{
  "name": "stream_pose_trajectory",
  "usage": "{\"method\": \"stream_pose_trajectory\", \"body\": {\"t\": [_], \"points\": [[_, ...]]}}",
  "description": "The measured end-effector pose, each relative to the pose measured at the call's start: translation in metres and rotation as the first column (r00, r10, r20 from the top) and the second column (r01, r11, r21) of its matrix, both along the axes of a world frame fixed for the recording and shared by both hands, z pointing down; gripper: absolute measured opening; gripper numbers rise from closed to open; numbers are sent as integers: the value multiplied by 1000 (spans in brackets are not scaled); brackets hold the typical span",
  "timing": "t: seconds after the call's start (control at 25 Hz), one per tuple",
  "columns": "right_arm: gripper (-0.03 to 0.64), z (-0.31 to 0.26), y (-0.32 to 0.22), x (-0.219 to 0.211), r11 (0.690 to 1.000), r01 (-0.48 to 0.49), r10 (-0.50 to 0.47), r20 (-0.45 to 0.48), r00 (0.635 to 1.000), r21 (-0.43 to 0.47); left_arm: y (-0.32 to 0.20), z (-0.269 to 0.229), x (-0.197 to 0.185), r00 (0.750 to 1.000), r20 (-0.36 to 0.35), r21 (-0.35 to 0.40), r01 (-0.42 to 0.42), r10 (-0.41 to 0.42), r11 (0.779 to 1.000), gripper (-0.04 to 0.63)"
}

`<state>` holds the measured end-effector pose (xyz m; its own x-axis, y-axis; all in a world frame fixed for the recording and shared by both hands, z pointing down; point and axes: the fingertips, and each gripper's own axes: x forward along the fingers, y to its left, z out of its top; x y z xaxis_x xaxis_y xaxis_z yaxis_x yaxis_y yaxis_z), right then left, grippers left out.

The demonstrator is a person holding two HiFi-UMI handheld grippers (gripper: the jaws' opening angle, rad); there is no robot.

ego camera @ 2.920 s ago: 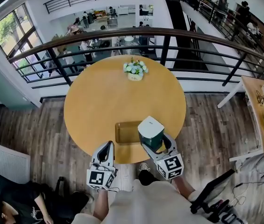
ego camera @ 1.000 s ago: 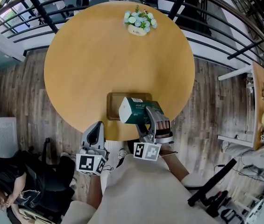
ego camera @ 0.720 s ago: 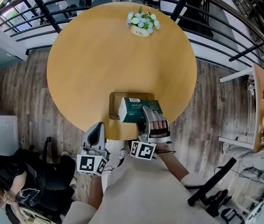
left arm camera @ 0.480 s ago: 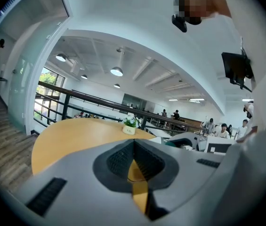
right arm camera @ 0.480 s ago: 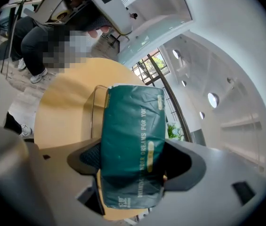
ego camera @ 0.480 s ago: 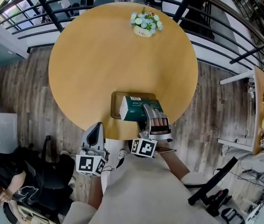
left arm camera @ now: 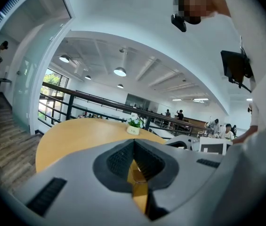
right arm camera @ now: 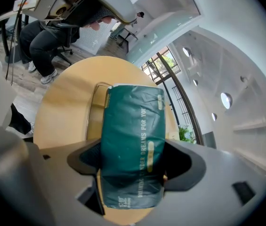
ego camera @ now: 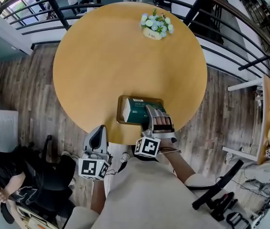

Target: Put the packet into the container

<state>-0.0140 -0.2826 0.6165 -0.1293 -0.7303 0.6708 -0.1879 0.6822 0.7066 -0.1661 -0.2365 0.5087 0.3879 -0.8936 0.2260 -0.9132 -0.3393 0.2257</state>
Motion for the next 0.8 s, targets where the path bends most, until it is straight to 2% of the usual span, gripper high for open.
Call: {"method": "stream_pose_trajectory", "body": {"t": [0.44, 0.8], "points": [[388, 20, -7, -10, 994, 35, -32, 32, 999, -108, -1, 0, -10, 999, 16, -9, 47, -47, 999, 5], [390, 28, -2, -14, 977, 64, -52, 63, 997, -204, 0, -3, -12, 999, 23, -5, 49, -49, 999, 5]]}}
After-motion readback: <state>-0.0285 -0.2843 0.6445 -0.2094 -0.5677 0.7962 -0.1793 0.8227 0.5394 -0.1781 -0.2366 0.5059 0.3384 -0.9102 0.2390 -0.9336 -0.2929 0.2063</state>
